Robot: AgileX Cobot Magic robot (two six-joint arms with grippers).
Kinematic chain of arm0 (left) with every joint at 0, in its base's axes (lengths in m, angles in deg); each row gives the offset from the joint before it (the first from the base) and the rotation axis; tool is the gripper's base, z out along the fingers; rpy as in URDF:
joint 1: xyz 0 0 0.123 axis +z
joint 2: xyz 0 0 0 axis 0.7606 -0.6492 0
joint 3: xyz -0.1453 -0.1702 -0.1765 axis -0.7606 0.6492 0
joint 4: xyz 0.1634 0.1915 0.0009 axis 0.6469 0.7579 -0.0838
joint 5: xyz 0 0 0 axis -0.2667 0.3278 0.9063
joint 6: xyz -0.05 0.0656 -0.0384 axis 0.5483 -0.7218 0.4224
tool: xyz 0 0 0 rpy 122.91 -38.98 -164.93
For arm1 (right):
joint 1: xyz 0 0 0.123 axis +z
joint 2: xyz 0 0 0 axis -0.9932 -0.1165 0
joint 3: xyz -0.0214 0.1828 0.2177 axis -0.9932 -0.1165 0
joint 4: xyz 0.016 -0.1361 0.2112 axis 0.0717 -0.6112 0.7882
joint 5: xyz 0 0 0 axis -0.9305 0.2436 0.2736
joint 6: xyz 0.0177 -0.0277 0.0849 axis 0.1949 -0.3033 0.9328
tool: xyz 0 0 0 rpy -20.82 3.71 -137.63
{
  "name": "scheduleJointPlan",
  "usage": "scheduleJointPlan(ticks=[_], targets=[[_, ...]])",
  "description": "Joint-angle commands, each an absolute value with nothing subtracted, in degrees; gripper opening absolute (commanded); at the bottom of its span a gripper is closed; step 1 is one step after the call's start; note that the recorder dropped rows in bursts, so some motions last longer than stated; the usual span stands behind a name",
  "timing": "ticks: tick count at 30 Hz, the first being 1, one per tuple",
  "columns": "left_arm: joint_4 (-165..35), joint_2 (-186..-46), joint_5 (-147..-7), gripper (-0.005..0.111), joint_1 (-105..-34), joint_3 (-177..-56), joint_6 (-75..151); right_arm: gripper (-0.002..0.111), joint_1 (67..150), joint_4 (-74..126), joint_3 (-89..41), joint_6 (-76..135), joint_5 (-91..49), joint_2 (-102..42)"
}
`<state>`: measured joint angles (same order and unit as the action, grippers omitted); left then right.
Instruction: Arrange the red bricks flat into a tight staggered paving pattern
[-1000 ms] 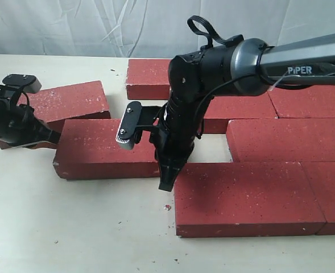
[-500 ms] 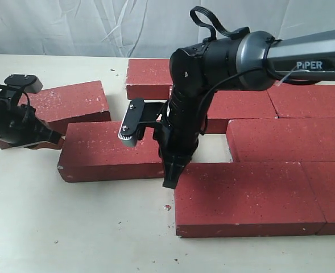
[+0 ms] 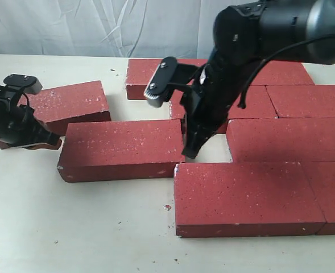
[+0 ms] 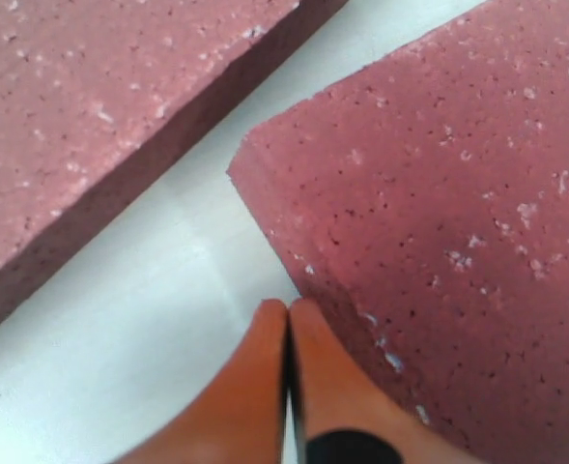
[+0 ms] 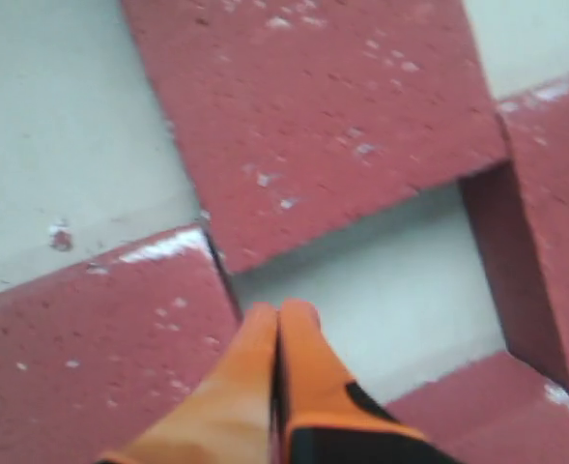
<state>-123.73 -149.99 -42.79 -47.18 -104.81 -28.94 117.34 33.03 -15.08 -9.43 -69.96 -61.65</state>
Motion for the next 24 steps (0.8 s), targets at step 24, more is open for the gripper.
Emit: scheduleJointPlan(ticks=[24], targets=[[-125.8,-155.54,-48.41,0.0,-57.09,-108.89,-29.13,-0.001,105.58,38.6,-17.97,-6.89,-61.21,-59.56]])
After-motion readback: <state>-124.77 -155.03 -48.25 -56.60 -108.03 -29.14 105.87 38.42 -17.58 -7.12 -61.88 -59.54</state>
